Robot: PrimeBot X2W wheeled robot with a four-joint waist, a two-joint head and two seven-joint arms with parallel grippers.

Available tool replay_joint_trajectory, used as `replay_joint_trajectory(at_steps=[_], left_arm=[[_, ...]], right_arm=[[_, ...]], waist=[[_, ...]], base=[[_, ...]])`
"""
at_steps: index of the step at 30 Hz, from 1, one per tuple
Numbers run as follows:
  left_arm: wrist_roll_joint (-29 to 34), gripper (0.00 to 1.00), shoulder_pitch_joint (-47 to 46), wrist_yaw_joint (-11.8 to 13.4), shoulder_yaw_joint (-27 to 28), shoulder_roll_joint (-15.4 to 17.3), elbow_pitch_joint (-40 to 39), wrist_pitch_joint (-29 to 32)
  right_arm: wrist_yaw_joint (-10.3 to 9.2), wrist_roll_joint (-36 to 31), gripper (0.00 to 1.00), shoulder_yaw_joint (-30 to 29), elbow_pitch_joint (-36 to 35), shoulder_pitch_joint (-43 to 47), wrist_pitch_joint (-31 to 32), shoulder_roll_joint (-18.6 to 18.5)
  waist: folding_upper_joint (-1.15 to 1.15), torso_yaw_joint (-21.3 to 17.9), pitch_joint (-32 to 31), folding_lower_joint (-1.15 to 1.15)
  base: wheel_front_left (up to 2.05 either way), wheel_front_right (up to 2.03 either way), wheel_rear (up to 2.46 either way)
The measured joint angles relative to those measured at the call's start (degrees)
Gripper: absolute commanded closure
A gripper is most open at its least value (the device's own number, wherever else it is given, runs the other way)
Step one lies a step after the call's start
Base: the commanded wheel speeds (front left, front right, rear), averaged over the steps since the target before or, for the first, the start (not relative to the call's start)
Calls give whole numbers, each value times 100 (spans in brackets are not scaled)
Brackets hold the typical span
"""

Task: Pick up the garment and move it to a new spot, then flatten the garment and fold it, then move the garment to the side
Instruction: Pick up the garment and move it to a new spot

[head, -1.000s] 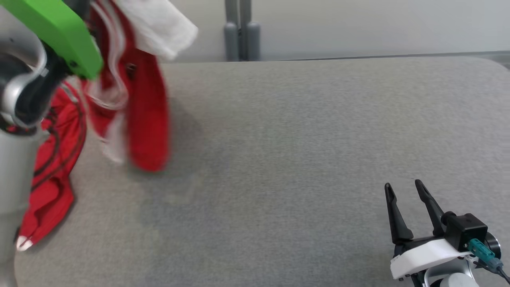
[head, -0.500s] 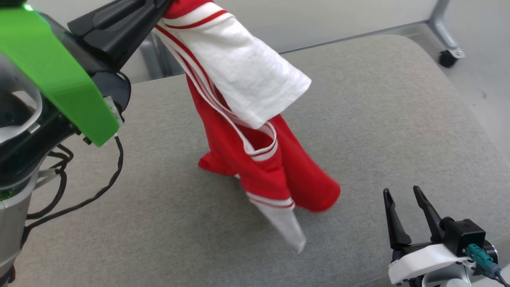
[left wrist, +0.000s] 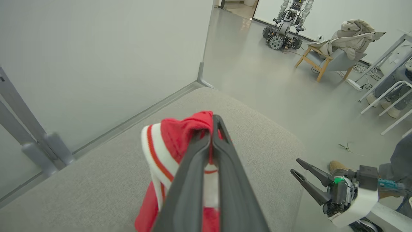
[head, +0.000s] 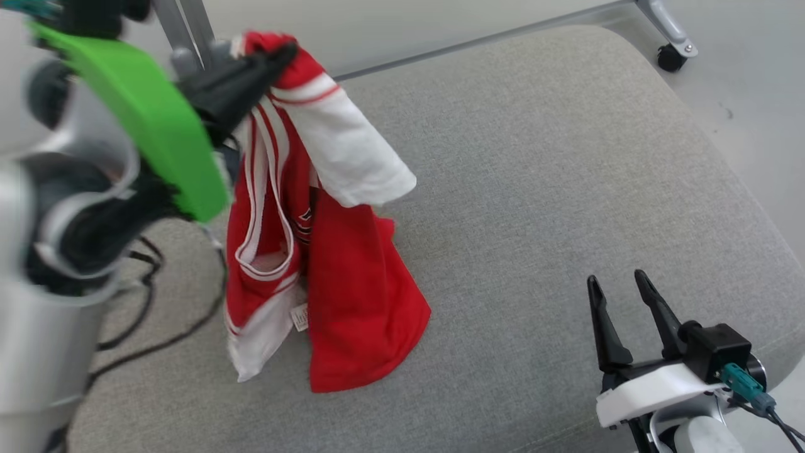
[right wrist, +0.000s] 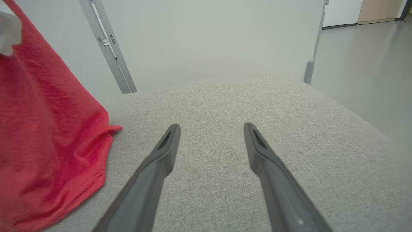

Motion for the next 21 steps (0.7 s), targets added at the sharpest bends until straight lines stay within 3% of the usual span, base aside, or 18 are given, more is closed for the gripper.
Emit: replay_joint_trajectory(at_steps=[10,14,21], left_arm=[[322,100,153,-348,-1080,-1456,2284,-762],[-201,100,129,-519,-1223,-2049,2839,-923],[-920,100,-179,-553,-1380,-2251,3139,-968]], right_arm=[[0,78,0,375,175,-366,0,68],[0,168,0,435,229,-400,0,88],[0,264,0,516,276,-292,0,94]], waist=[[0,-387,370,0],[0,-646,471,0],[0,-1062,534,0]], base=[[0,0,0],[0,0,0],[0,0,0]])
